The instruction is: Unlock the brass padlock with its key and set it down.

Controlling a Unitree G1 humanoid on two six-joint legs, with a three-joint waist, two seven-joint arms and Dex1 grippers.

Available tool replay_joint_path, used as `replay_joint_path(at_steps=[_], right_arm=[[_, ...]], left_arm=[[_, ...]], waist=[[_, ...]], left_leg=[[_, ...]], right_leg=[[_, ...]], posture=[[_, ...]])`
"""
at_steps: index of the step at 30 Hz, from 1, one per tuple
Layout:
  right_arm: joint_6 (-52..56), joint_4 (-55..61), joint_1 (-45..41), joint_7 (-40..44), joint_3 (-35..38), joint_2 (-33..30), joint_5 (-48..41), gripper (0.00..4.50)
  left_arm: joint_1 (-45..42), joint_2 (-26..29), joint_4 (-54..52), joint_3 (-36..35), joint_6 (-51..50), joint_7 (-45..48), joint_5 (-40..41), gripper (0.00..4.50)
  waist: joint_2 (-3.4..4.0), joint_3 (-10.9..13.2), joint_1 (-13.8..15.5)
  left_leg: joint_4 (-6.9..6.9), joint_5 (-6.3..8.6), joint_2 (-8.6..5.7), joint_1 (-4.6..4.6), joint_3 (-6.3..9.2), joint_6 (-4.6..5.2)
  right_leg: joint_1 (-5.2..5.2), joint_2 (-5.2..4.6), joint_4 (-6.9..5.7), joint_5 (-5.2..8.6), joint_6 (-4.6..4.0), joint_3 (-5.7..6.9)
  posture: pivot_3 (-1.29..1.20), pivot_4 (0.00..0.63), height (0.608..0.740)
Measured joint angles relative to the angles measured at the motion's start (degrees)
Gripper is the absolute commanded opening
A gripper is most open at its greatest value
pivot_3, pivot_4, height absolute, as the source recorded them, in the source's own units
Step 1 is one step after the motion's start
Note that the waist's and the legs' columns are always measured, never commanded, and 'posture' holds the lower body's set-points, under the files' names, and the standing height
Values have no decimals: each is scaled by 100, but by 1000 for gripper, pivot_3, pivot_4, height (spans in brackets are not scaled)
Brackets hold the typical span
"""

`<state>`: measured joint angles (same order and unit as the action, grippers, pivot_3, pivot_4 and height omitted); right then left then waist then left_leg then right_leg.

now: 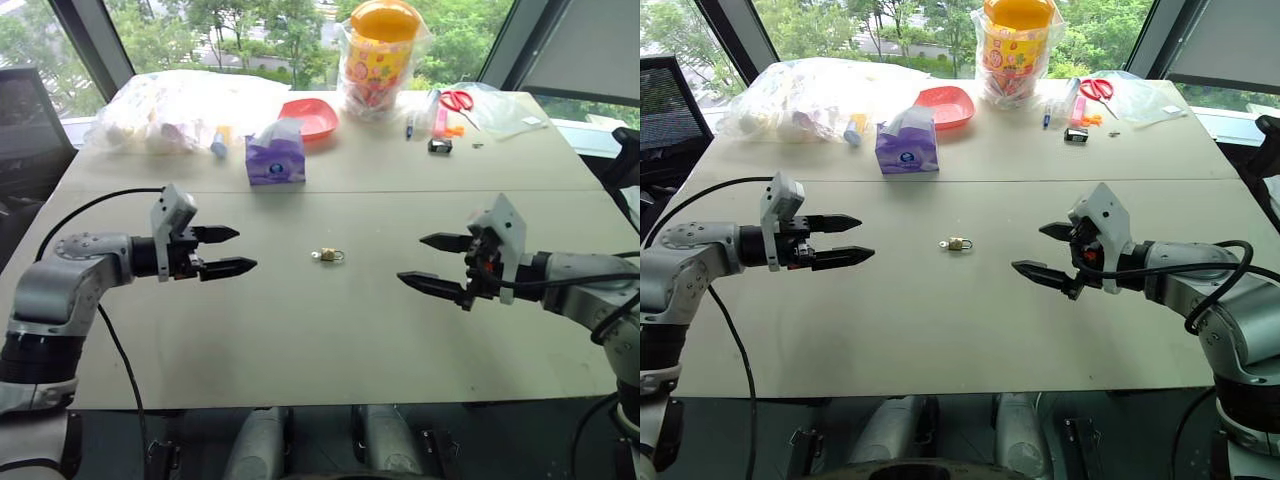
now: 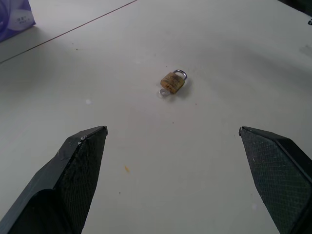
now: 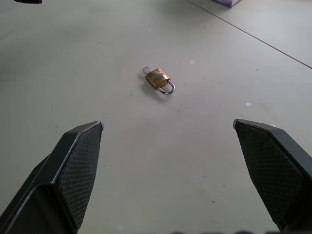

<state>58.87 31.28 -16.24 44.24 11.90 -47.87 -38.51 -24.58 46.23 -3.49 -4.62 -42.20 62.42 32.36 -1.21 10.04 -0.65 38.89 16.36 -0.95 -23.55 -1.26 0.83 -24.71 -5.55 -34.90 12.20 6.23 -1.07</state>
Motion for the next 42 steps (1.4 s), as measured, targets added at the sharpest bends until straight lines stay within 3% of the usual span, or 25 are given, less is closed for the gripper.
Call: replay_joint_path(at_steps=[22,34,42], right_arm=[[-324,-167,-131,-112,-317,-76,173,4452],[-614,-481,-533,29,-789,-94,434,4452],[-1361,-1818,-2038,733,-2794,468,1493,4452]], left_arm=[[-288,0,169,43,113,-13,-90,4500],[-649,-11,760,256,442,215,-360,4500],[-968,231,1027,1071,758,1453,-670,4500]], waist=[[1,0,4],[1,0,5],[0,0,-43]], left_leg=[[-81,-5,-12,-13,-4,-3],[-72,-7,-21,-13,-10,-1],[-62,-9,-11,0,-19,-1]], right_leg=[[-20,-2,65,-3,-1,3],[-15,-1,62,-4,2,13],[-11,47,42,-13,18,10]], posture=[[0,150,740],[0,150,740],[0,150,740]])
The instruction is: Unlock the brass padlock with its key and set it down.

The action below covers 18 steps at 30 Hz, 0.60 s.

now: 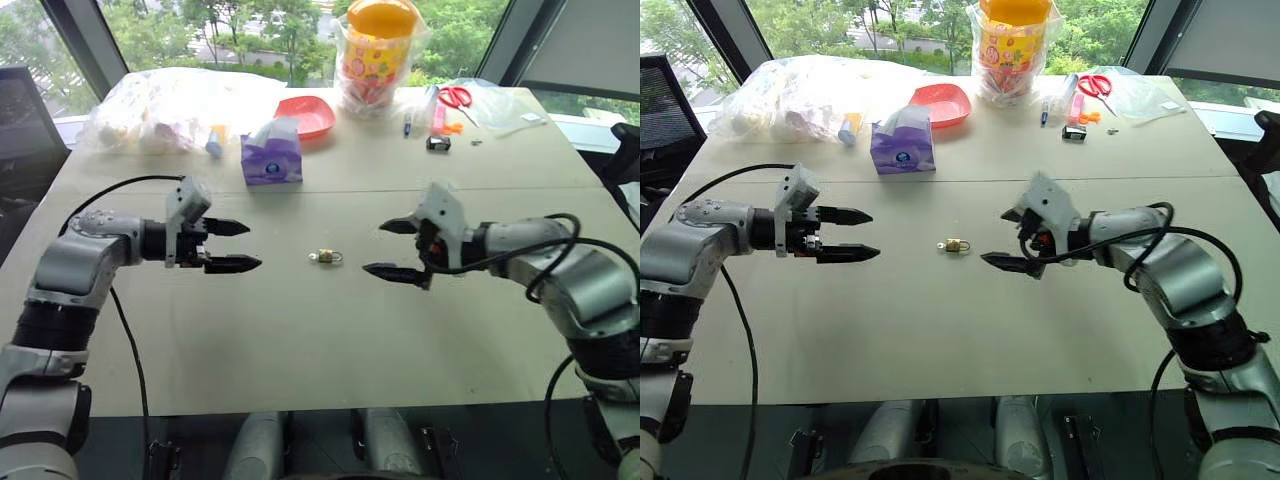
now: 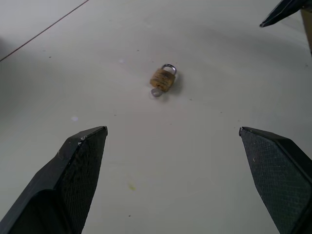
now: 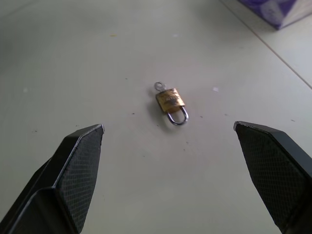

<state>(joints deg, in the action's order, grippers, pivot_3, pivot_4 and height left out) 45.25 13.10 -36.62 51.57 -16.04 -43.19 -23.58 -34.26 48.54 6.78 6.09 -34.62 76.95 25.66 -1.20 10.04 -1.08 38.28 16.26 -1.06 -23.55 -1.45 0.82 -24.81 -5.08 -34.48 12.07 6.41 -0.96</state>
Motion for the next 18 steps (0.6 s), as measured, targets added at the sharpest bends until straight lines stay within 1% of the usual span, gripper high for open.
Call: replay_joint_path(at_steps=[4,8,13,18], right_arm=[[-571,-1332,-634,447,-867,653,645,4452],[-1213,-2728,-1240,797,-1297,1218,1253,4452],[-1879,-3950,-1746,1121,-1354,1622,1785,4452],[-2326,-4775,-2011,1353,-1399,1961,2151,4452]], left_arm=[[-83,125,87,151,130,404,-114,4500],[18,154,86,106,173,344,-151,4500],[368,114,-110,-31,126,88,-135,4500],[539,68,-363,-83,85,-140,-123,4500]], waist=[[0,0,4],[1,1,9],[1,2,-3],[3,3,-13]], left_leg=[[4,-1,-1,4,-1,0],[13,-1,-2,4,-1,0],[29,-1,0,4,3,-1],[66,-1,6,7,5,-1]], right_leg=[[-1,5,-17,-2,7,0],[-4,3,-54,-2,9,-2],[-5,5,-62,-2,9,0],[2,7,-84,-2,9,0]], posture=[[0,150,740],[0,150,740],[0,150,740],[0,150,740]])
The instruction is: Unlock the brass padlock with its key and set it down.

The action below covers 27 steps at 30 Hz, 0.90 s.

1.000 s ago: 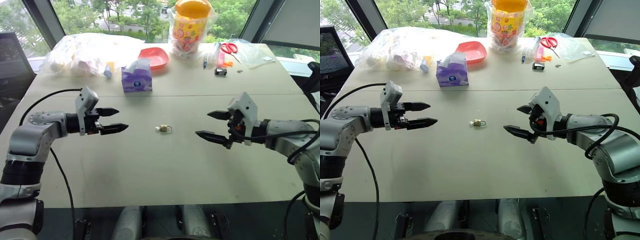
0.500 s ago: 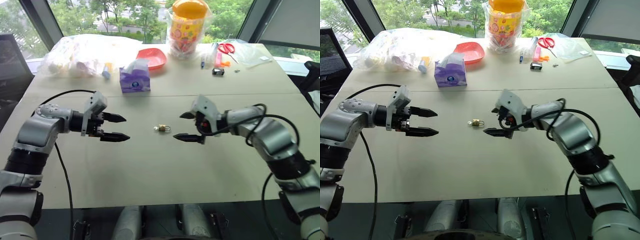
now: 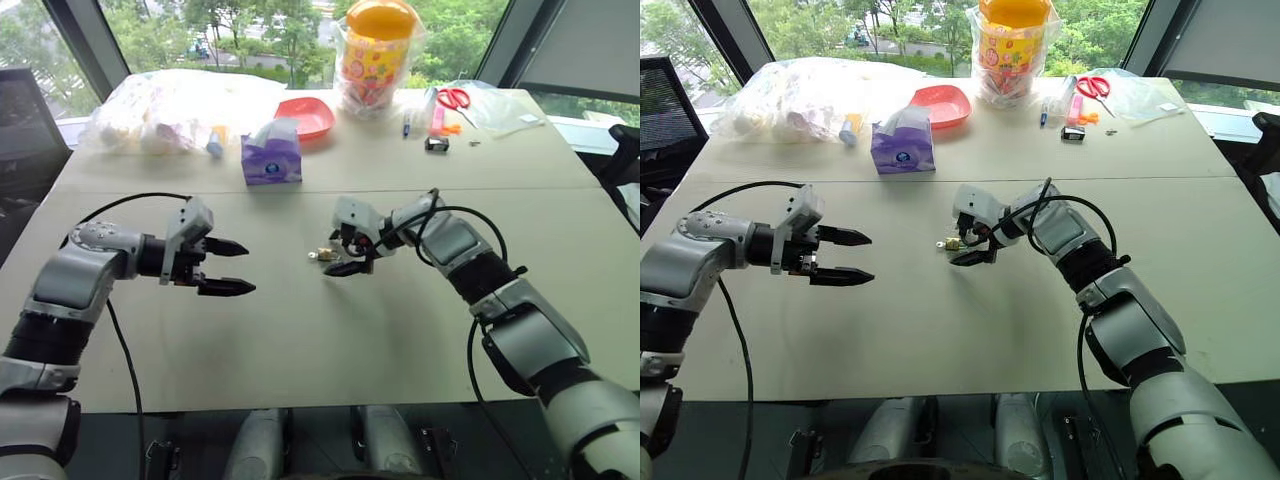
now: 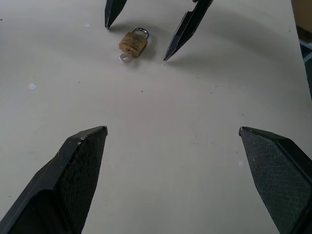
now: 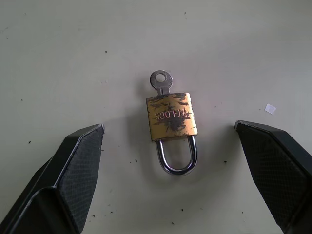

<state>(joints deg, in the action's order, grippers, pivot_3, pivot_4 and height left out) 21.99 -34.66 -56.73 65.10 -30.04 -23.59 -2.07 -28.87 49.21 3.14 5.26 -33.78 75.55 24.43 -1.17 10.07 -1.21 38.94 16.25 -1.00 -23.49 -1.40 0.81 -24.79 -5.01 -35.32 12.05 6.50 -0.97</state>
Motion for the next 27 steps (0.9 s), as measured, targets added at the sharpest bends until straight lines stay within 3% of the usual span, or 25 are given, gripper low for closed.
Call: replay_joint_path(at_steps=[2,5,11,17,21,27], right_arm=[[-142,-264,-98,41,19,135,130,4452],[-343,-586,-183,21,110,306,283,3627],[-646,-953,-287,-43,235,635,508,702],[-1389,-186,100,-223,163,229,986,696],[-3051,1237,604,-1089,451,-799,1602,696],[-3575,2875,683,-1792,1081,-1222,2018,696]], left_arm=[[55,-15,-54,-40,-53,-94,2,4500],[125,-64,-100,-64,-59,-189,1,4500],[149,-119,-103,-64,-44,-275,-8,4500],[-191,-384,288,-27,-44,-239,-2,4500],[-987,-840,1313,-172,-105,-178,132,4500],[-2553,-1884,3071,-409,131,-193,225,4500]], waist=[[0,0,-6],[0,0,-30],[0,0,-138],[3,0,-67],[10,16,43],[2,16,6]], left_leg=[[9,0,2,12,1,-1],[9,-2,3,21,2,-4],[9,-4,6,24,6,-9],[15,-7,-3,20,16,-13],[23,-7,-17,4,10,-13],[20,-7,-13,8,7,-12]], right_leg=[[11,1,-6,0,-1,0],[17,2,-13,0,-1,-1],[16,5,-23,0,-1,0],[18,0,-29,0,-1,5],[10,-8,-14,-1,0,2],[14,17,-7,-3,7,4]], posture=[[0,150,740],[0,150,740],[0,150,740],[0,150,740],[0,150,740],[0,150,740]])
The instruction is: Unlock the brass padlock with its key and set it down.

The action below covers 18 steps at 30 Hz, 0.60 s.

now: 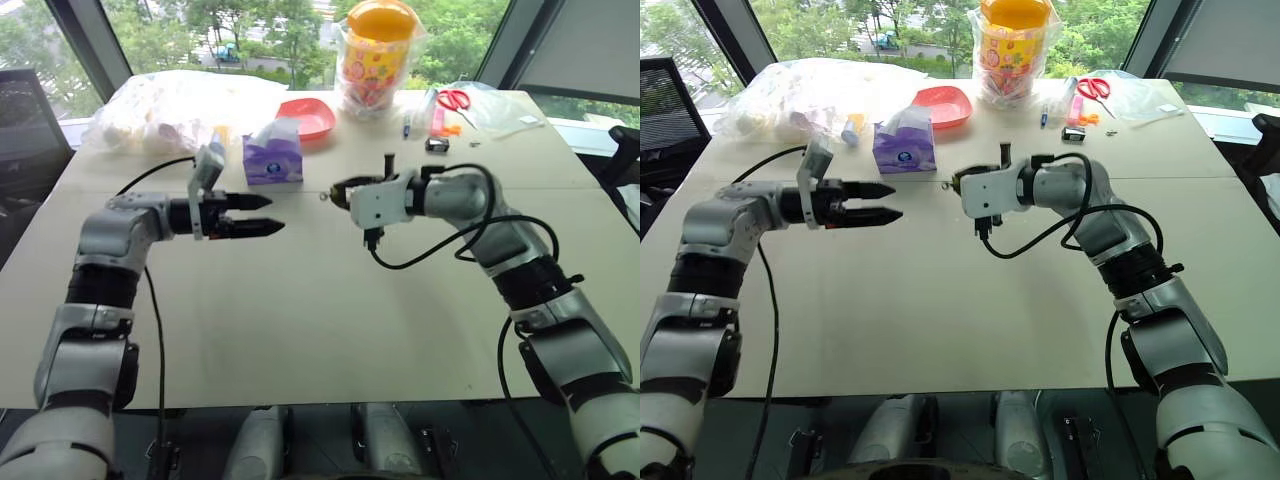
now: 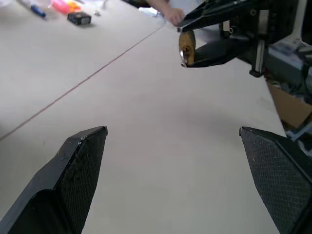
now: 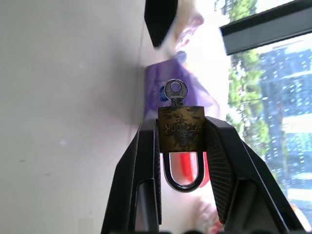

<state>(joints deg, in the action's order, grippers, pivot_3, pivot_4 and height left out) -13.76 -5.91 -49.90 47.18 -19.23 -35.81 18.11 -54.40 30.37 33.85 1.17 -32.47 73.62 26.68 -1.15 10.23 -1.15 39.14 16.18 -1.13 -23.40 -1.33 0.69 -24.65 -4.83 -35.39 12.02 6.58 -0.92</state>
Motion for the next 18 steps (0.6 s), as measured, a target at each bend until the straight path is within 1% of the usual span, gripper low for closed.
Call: replay_joint_path(at_steps=[2,3,4,10,18], right_arm=[[132,113,128,-71,2,10,117,696],[234,134,179,-107,1,52,180,696],[302,137,182,-145,-1,75,219,696],[527,195,179,-395,3,192,433,696],[710,273,177,-419,3,255,534,696]], left_arm=[[-225,-164,376,-16,54,53,-12,4500],[-311,-227,580,-20,62,147,-21,3971],[-379,-269,729,-20,64,204,-27,3732],[-842,-530,1307,-20,209,496,-164,1499],[-999,-932,1853,-22,630,529,-448,1499]], waist=[[0,0,-13],[0,1,-26],[0,2,-32],[-1,3,12],[-3,4,21]], left_leg=[[0,0,2,0,-2,0],[0,0,4,0,-3,0],[0,0,4,0,-3,1],[0,0,4,-2,-1,1],[0,0,4,-4,2,1]], right_leg=[[-1,3,-1,0,0,-2],[-1,5,-2,0,0,-3],[-3,5,-4,0,0,-3],[-2,6,-3,0,0,-6],[-1,6,0,0,-1,-6]], posture=[[0,150,740],[0,150,740],[0,150,740],[0,150,740],[0,150,740]])
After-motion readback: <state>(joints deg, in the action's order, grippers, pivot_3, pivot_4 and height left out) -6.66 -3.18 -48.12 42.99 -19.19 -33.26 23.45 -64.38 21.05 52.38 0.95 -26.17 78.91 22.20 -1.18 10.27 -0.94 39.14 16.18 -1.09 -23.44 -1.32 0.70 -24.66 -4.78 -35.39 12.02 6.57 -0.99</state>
